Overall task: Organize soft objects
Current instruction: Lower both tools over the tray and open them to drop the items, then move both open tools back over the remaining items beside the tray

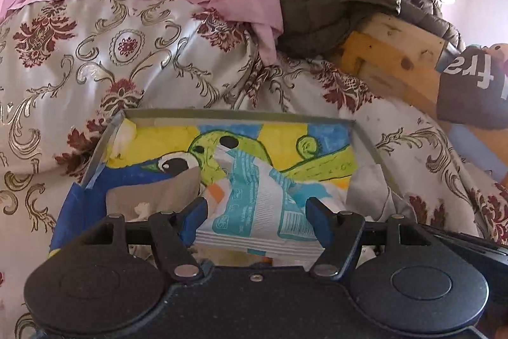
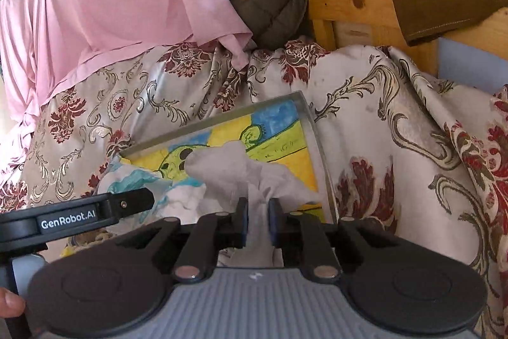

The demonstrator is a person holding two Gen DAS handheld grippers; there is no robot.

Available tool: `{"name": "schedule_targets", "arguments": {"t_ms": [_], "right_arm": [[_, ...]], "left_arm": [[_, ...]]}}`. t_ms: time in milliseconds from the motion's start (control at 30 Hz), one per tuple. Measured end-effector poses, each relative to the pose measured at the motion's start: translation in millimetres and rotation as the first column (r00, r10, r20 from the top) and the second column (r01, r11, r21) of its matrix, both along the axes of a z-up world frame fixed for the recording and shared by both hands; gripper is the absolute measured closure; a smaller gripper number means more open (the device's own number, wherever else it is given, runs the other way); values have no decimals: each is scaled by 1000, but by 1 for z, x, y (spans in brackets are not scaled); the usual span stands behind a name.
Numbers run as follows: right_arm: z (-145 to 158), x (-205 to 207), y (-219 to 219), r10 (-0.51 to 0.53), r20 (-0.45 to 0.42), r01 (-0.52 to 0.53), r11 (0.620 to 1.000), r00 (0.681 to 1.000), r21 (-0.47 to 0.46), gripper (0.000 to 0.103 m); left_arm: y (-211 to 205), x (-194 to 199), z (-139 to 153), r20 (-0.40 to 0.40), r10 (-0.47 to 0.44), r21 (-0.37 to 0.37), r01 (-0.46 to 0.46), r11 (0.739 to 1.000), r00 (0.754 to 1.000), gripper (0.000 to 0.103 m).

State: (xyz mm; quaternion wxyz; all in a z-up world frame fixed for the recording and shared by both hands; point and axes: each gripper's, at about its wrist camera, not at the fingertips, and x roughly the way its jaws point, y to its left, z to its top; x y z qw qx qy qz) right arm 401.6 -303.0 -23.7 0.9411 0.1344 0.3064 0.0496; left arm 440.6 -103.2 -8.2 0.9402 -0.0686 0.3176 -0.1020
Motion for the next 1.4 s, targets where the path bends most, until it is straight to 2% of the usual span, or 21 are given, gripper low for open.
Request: {"name": "schedule_targets", "arguments": {"t_ms": [133, 367, 467, 600, 733, 867, 1033, 1233, 1400], "right_arm": [[1, -1, -2, -4, -4, 4, 1000, 1000, 5, 84], [5, -5, -6, -12, 7, 12, 1000, 1000, 8, 60], [8, -9, -7, -13, 15, 13, 1000, 1000, 6, 50], [14, -18, -9, -14, 30, 13, 1000, 999, 9, 43], [24, -34, -15, -22, 57, 21, 1000, 998, 11, 31], [37, -53, -23, -37, 92, 35, 999, 995, 21, 21], [53, -79, -31, -47, 135, 44, 999, 990, 25, 15], [76, -124, -28, -30, 228, 24, 999, 973, 31, 4], [87, -166, -20, -15, 284, 6, 999, 959, 32, 0]], "left_arm": [[1, -1, 0, -13, 2, 5, -2, 1000, 1000, 33], [2, -4, 3, -32, 3, 21, -2, 1000, 999, 31], [4, -8, 6, -29, 9, 16, -9, 1000, 1000, 26], [4, -16, 13, -11, 14, 18, -14, 1000, 1000, 20], [4, -28, 22, 5, 21, 21, -21, 1000, 1000, 20], [7, -49, 35, 49, 43, 11, -43, 999, 998, 16], [17, -85, 56, 112, 88, -15, -86, 996, 990, 7], [26, -133, 75, 166, 106, -21, -104, 994, 980, 2], [29, -178, 85, 213, 105, -10, -105, 994, 971, 1]]}}
